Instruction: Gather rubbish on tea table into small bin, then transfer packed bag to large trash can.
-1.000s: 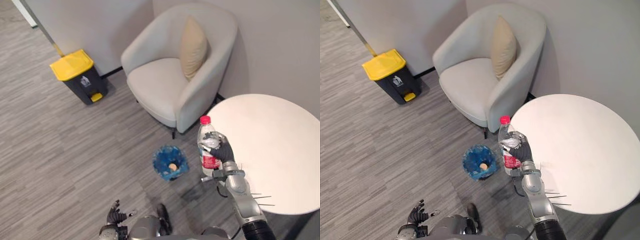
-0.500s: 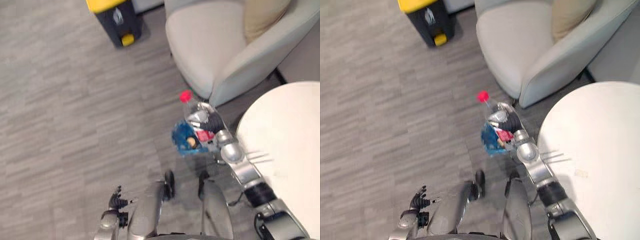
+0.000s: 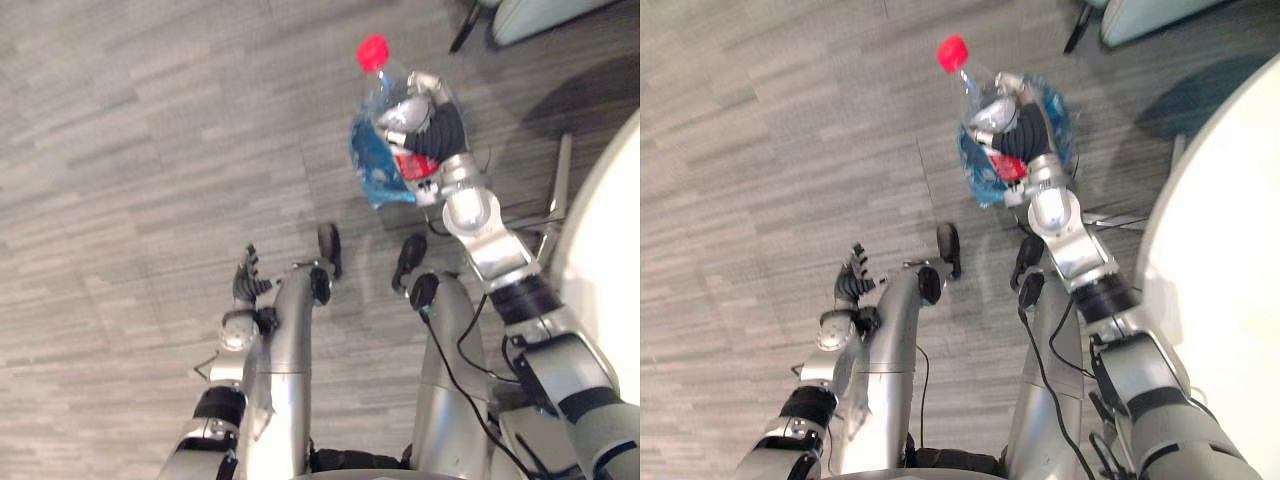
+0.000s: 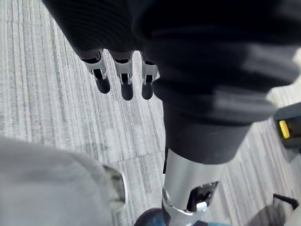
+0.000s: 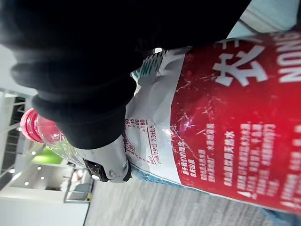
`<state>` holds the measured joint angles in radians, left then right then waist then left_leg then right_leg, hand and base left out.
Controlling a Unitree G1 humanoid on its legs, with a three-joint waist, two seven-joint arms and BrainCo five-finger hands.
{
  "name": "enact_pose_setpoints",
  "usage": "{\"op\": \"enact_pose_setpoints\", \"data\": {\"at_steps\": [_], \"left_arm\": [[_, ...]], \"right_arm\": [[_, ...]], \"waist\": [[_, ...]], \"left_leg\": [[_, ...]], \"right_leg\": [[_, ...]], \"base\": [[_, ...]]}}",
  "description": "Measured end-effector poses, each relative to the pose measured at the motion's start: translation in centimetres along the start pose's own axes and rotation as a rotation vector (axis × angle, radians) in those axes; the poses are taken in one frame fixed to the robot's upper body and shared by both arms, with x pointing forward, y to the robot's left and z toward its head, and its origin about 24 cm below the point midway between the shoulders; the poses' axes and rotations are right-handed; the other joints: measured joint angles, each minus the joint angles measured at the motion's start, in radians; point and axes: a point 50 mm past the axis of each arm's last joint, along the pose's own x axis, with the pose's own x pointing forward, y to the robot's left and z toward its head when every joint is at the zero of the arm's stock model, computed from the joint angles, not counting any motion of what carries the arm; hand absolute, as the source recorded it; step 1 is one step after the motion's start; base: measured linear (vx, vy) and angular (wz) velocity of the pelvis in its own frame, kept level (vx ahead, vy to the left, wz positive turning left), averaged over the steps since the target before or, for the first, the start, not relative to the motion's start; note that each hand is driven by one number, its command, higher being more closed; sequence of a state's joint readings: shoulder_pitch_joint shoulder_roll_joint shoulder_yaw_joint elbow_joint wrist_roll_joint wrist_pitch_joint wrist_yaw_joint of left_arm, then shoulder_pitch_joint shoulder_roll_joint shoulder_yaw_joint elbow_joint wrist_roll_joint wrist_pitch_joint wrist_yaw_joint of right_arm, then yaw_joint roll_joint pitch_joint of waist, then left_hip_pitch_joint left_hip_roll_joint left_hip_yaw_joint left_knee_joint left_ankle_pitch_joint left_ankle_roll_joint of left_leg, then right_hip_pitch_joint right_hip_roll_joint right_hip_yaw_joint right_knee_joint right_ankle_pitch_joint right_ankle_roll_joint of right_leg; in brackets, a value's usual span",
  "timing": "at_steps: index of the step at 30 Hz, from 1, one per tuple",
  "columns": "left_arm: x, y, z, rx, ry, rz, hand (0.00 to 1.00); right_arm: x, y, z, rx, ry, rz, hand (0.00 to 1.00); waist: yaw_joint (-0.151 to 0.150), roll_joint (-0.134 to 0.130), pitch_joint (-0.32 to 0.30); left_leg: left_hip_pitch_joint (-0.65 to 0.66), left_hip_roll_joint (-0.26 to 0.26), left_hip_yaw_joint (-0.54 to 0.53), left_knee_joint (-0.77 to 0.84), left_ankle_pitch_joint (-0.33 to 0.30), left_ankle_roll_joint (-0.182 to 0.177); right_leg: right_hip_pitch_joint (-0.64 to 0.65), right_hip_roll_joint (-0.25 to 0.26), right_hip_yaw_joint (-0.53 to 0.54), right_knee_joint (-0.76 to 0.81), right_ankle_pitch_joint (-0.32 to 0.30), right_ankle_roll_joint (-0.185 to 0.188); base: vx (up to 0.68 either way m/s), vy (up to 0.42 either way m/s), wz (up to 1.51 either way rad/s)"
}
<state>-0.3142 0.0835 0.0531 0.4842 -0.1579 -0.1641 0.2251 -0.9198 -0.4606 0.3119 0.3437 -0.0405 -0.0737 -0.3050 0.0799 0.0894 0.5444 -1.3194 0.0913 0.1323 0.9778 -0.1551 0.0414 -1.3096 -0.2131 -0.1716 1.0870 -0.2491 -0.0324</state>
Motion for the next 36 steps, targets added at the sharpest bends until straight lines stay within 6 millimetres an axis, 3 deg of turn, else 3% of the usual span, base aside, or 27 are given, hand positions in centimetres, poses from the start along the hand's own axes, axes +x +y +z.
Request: {"op": "enact_pose_setpoints", "data": {"at_steps": [8, 9, 12, 14, 21, 25, 28, 31, 36], "left_arm": [[0.6, 0.9, 2.9, -0.066, -0.119, 0.041, 0.0], [0.6, 1.2, 2.8, -0.053, -0.116, 0.047, 0.0], [0.7, 1.9, 1.4, -0.019, -0.049, 0.063, 0.0], [0.5, 2.0, 0.3, -0.004, 0.008, 0.068, 0.0], [0.4, 2.4, 0.0, 0.012, 0.019, 0.074, 0.0], [0.3, 3.1, -0.2, 0.036, 0.028, 0.099, 0.0], [0.2, 3.2, -0.5, 0.054, 0.039, 0.101, 0.0], [0.1, 3.9, -0.7, 0.082, 0.048, 0.115, 0.0], [0.0, 4.7, -1.0, 0.128, 0.058, 0.125, 0.0]], "right_arm": [[2.8, -3.2, 1.8, -0.076, -0.049, -0.125, 1.0], [3.1, -3.3, 2.2, -0.076, -0.06, -0.132, 0.0], [3.6, -3.6, 2.8, -0.075, -0.08, -0.142, 0.0], [3.6, -3.8, 2.1, -0.083, -0.048, -0.149, 0.0], [3.0, -3.2, 0.8, -0.116, -0.011, -0.118, 0.0], [1.4, -2.1, -0.8, -0.223, 0.006, -0.071, 0.0], [0.1, -1.2, -0.9, -0.26, -0.024, -0.039, 0.0], [-1.7, 0.3, -1.4, -0.335, -0.052, 0.026, 0.0], [-4.3, 1.1, -3.9, -0.451, -0.005, 0.1, 0.0]], "waist": [[0.02, 0.0, 0.0], [0.02, -0.001, 0.0], [0.018, -0.002, -0.001], [0.017, -0.006, -0.002], [0.011, -0.023, -0.006], [0.002, -0.04, -0.013], [0.002, -0.046, -0.016], [0.002, -0.084, -0.036], [-0.01, -0.109, -0.051]], "left_leg": [[-0.139, 0.034, 0.026, 0.003, 0.008, -0.007], [-0.146, 0.034, 0.026, 0.002, 0.014, -0.009], [-0.158, 0.034, 0.027, 0.0, 0.024, 0.002], [-0.161, 0.034, 0.026, 0.0, 0.026, 0.007], [-0.161, 0.037, 0.022, -0.003, 0.023, 0.002], [-0.154, 0.044, 0.018, -0.003, 0.023, 0.002], [-0.134, 0.045, 0.02, -0.009, 0.023, 0.002], [-0.116, 0.048, 0.025, -0.033, 0.024, 0.001], [-0.07, 0.048, 0.035, -0.06, 0.024, 0.002]], "right_leg": [[-0.126, -0.017, -0.021, 0.013, 0.001, 0.002], [-0.133, -0.018, -0.022, 0.013, 0.001, 0.002], [-0.145, -0.018, -0.023, 0.01, 0.001, 0.002], [-0.146, -0.018, -0.023, 0.01, -0.003, 0.01], [-0.144, -0.015, -0.03, 0.008, -0.005, 0.012], [-0.126, -0.013, -0.042, 0.0, -0.005, 0.011], [-0.104, -0.011, -0.042, -0.011, -0.004, 0.011], [-0.088, -0.001, -0.042, -0.044, 0.011, 0.003], [-0.044, 0.002, -0.04, -0.077, 0.019, 0.008]], "base": [[-0.05, 0.024, 0.13], [-0.04, 0.035, 0.04], [-0.03, 0.043, -0.03], [-0.03, 0.053, 0.01], [-0.04, 0.042, 0.0], [-0.05, 0.036, -0.01], [-0.05, 0.039, -0.02], [-0.04, 0.044, -0.08], [-0.03, 0.037, -0.04]]}}
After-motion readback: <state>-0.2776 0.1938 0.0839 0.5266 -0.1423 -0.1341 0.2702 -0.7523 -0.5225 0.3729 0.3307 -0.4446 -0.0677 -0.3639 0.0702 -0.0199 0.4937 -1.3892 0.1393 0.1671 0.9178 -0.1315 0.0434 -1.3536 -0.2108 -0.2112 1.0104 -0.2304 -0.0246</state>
